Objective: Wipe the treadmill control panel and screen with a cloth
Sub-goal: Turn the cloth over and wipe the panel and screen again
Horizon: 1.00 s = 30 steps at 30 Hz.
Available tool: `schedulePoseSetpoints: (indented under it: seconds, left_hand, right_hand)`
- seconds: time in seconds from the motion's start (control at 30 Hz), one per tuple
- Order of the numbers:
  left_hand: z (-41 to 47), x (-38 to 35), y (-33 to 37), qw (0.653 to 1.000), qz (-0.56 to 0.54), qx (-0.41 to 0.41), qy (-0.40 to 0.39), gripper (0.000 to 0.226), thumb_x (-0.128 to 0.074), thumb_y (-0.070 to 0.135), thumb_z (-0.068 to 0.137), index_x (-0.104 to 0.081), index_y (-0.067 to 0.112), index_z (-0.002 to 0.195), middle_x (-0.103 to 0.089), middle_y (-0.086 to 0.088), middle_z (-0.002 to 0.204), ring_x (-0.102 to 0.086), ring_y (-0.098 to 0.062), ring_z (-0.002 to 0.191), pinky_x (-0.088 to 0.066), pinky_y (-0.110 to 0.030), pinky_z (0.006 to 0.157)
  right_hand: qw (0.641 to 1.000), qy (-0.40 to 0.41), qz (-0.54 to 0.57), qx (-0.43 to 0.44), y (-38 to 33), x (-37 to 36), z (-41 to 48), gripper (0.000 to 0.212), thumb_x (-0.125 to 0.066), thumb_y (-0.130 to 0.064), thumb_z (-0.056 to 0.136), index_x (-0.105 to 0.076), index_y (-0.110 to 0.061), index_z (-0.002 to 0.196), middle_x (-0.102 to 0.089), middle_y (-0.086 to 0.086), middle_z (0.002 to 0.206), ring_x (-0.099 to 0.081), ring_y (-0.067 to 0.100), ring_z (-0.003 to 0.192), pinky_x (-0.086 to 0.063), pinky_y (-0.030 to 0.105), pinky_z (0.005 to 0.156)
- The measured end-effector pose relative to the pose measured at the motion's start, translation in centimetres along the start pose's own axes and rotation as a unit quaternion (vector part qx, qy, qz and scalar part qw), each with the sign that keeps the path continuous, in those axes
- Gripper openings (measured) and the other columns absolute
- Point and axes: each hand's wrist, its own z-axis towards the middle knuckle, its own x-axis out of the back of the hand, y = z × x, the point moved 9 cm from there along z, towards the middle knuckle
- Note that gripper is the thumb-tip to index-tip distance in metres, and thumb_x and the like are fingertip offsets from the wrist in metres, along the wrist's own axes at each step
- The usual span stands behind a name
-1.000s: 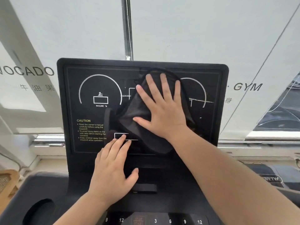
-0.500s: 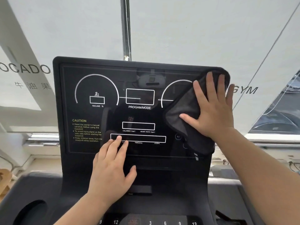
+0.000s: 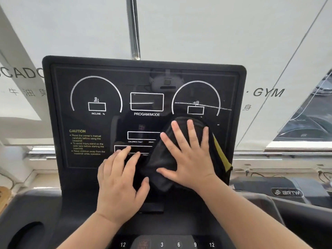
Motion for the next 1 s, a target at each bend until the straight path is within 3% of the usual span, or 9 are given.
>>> schedulePoseSetpoints:
  seconds: [0.13, 0.23, 0.37, 0.53, 0.7, 0.87, 0.93, 1.0]
  left_hand:
    - [0.2, -0.8, 2.3, 0.997, 0.012, -0.075, -0.012, 0.062, -0.064, 0.042, 0.075, -0.065, 0.012, 0.130, -0.058, -0.009, 0.140, -0.050, -0.032, 0.130, -0.040, -0.060, 0.105]
    - [0.5, -1.7, 2.6, 0.996, 0.023, -0.069, -0.048, 0.064, -0.062, 0.045, 0.075, -0.063, 0.013, 0.132, -0.055, -0.009, 0.143, -0.047, -0.032, 0.133, -0.041, -0.058, 0.105]
    - [0.7, -1.8, 2.6, 0.996, 0.026, -0.059, -0.064, 0.065, -0.061, 0.046, 0.076, -0.062, 0.014, 0.133, -0.055, -0.007, 0.142, -0.046, -0.031, 0.132, -0.042, -0.057, 0.104]
    - [0.8, -1.6, 2.6, 0.997, 0.013, -0.049, -0.062, 0.065, -0.059, 0.045, 0.077, -0.061, 0.015, 0.134, -0.055, -0.006, 0.141, -0.048, -0.031, 0.132, -0.044, -0.057, 0.103]
    - [0.8, -1.8, 2.8, 0.998, 0.011, -0.033, -0.055, 0.062, -0.058, 0.045, 0.077, -0.063, 0.014, 0.131, -0.056, -0.008, 0.140, -0.048, -0.033, 0.131, -0.042, -0.059, 0.104]
    - [0.7, -2.1, 3.1, 0.999, 0.011, -0.012, -0.043, 0.060, -0.058, 0.044, 0.075, -0.064, 0.014, 0.126, -0.054, -0.010, 0.140, -0.047, -0.036, 0.130, -0.041, -0.061, 0.104]
    - [0.6, -2.2, 3.0, 0.999, 0.009, -0.019, -0.047, 0.059, -0.058, 0.044, 0.076, -0.064, 0.014, 0.126, -0.053, -0.009, 0.142, -0.047, -0.035, 0.132, -0.041, -0.061, 0.106]
    - [0.5, -2.1, 2.7, 0.998, 0.007, -0.031, -0.053, 0.059, -0.058, 0.044, 0.076, -0.064, 0.014, 0.127, -0.053, -0.008, 0.145, -0.046, -0.034, 0.134, -0.041, -0.059, 0.107]
  right_hand:
    - [0.999, 0.019, -0.013, 0.027, 4.1, 0.0, -2.9, 0.101, -0.056, -0.085, 0.076, -0.029, -0.035, 0.160, -0.015, 0.005, 0.171, -0.009, 0.040, 0.158, -0.002, 0.067, 0.123]
    - [0.998, 0.025, -0.016, -0.046, 9.4, 1.6, -1.4, 0.108, -0.057, -0.088, 0.071, -0.033, -0.030, 0.160, -0.015, 0.011, 0.171, -0.011, 0.047, 0.156, -0.007, 0.072, 0.121]
    - [0.992, 0.017, -0.013, -0.128, 13.4, 4.3, 4.0, 0.115, -0.046, -0.092, 0.073, -0.017, -0.027, 0.164, -0.003, 0.016, 0.172, -0.001, 0.049, 0.156, -0.007, 0.075, 0.119]
    - [0.984, 0.024, -0.006, -0.178, 12.4, 6.7, 10.0, 0.115, -0.031, -0.097, 0.076, -0.005, -0.030, 0.165, 0.004, 0.012, 0.173, 0.006, 0.048, 0.156, -0.001, 0.079, 0.116]
    - [0.991, 0.046, 0.000, -0.126, 7.1, 7.2, 12.7, 0.107, -0.026, -0.094, 0.080, -0.006, -0.032, 0.165, 0.004, 0.009, 0.174, 0.007, 0.048, 0.156, 0.001, 0.079, 0.115]
    - [0.995, 0.062, -0.015, 0.075, 2.0, 6.0, 11.9, 0.093, -0.039, -0.084, 0.085, -0.019, -0.038, 0.163, -0.008, 0.002, 0.174, 0.000, 0.042, 0.158, 0.001, 0.074, 0.118]
    - [0.996, 0.081, -0.008, 0.040, 4.9, 6.3, 11.0, 0.092, -0.043, -0.084, 0.085, -0.022, -0.038, 0.163, -0.011, 0.002, 0.173, -0.003, 0.042, 0.158, 0.001, 0.074, 0.119]
    - [0.995, 0.082, -0.007, -0.053, 8.9, 6.3, 9.7, 0.096, -0.042, -0.087, 0.083, -0.019, -0.039, 0.163, -0.008, 0.003, 0.174, -0.001, 0.043, 0.158, 0.001, 0.076, 0.118]
